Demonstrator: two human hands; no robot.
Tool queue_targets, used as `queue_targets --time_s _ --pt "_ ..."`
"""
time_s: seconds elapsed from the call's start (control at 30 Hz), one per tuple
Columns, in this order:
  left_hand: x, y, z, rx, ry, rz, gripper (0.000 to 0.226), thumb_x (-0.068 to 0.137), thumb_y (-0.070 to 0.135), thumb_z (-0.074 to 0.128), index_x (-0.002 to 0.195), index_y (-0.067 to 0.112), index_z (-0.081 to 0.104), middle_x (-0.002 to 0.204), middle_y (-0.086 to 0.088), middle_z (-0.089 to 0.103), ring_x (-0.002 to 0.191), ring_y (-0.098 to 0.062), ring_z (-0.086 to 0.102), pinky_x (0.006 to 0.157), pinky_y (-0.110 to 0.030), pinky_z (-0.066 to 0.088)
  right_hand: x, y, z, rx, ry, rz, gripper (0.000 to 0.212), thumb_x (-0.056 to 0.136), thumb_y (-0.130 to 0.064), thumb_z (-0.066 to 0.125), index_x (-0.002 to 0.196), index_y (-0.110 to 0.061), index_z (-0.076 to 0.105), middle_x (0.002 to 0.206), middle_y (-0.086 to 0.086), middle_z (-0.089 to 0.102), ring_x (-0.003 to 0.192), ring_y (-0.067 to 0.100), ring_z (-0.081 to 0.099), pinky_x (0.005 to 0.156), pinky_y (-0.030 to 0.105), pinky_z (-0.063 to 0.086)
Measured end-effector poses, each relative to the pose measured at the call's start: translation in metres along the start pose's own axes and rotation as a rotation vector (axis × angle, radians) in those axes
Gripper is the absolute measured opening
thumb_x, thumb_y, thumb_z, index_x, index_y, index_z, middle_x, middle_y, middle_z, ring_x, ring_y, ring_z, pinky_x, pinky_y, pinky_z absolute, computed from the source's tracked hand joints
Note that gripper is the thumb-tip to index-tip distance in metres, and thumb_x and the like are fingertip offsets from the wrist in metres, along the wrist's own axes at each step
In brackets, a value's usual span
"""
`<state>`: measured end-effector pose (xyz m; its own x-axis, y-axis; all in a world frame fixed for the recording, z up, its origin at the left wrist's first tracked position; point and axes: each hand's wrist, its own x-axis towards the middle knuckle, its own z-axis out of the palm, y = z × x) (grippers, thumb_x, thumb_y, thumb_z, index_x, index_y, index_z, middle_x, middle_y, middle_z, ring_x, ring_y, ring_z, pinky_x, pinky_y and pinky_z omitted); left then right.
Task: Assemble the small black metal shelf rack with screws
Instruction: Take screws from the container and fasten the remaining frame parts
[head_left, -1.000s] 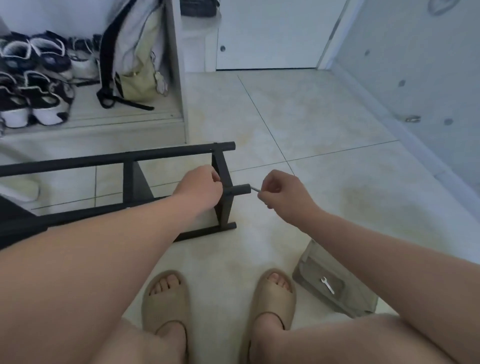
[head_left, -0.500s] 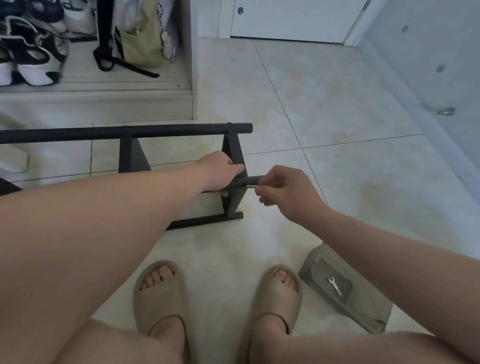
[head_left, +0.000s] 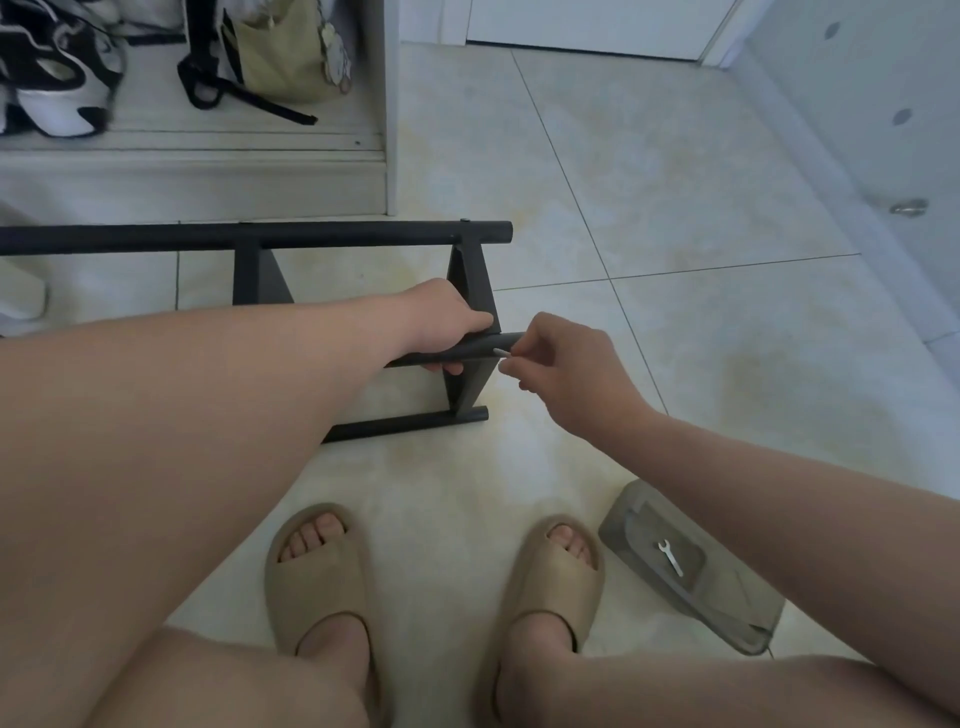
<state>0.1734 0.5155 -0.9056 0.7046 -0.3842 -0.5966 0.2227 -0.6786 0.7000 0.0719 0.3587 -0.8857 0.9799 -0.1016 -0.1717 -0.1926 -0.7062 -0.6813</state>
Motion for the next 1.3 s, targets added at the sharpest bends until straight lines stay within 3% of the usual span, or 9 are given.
queue_targets --time_s 0.2,0.6,0.87,1.1,1.3 --pt "0.000 0.001 0.000 0.005 -0.016 -0.017 0.043 0.101 0.037 0.050 0.107 0.000 0.070 0.073 -0.013 0.075 0.094 -0.040 0.072 0.091 -0.050 0.057 -0.003 -0.007 0.009 -0.168 -0.026 -0.133 0.017 0.091 -0.019 0.072 0.085 -0.012 0.058 0.076 0.003 0.066 0.074 0.026 0.059 0.068 0.040 0.050" --pt "0.006 -0.006 -0.005 -0.047 -0.047 -0.052 0.041 0.098 0.045 0.057 0.105 0.008 0.073 0.083 -0.011 0.077 0.094 -0.031 0.074 0.094 -0.046 0.057 0.004 -0.007 0.015 -0.148 0.001 -0.040 0.015 0.092 -0.018 0.070 0.084 -0.013 0.058 0.078 0.007 0.066 0.071 0.029 0.061 0.064 0.040 0.052" --pt "0.005 -0.006 -0.005 -0.055 -0.070 -0.044 0.040 0.099 0.044 0.056 0.098 0.008 0.074 0.088 -0.012 0.077 0.097 -0.031 0.074 0.081 -0.038 0.057 0.009 -0.016 0.020 -0.036 -0.002 0.070 0.018 0.087 -0.018 0.070 0.079 -0.012 0.055 0.074 0.008 0.069 0.070 0.028 0.070 0.055 0.037 0.054" --pt "0.004 -0.005 -0.006 -0.033 -0.074 -0.043 0.042 0.099 0.045 0.054 0.103 0.008 0.074 0.086 -0.011 0.077 0.097 -0.032 0.073 0.092 -0.044 0.056 0.009 -0.010 0.018 -0.033 -0.026 0.042 0.014 0.088 -0.014 0.069 0.081 -0.010 0.057 0.071 0.005 0.070 0.072 0.026 0.068 0.062 0.037 0.054" --pt "0.003 -0.004 -0.005 -0.031 -0.063 -0.038 0.043 0.099 0.044 0.054 0.104 0.007 0.074 0.089 -0.013 0.077 0.098 -0.032 0.073 0.090 -0.042 0.056 0.010 -0.012 0.022 0.121 0.012 0.148 0.018 0.083 -0.012 0.071 0.076 -0.011 0.054 0.064 0.007 0.071 0.068 0.029 0.070 0.054 0.036 0.055"
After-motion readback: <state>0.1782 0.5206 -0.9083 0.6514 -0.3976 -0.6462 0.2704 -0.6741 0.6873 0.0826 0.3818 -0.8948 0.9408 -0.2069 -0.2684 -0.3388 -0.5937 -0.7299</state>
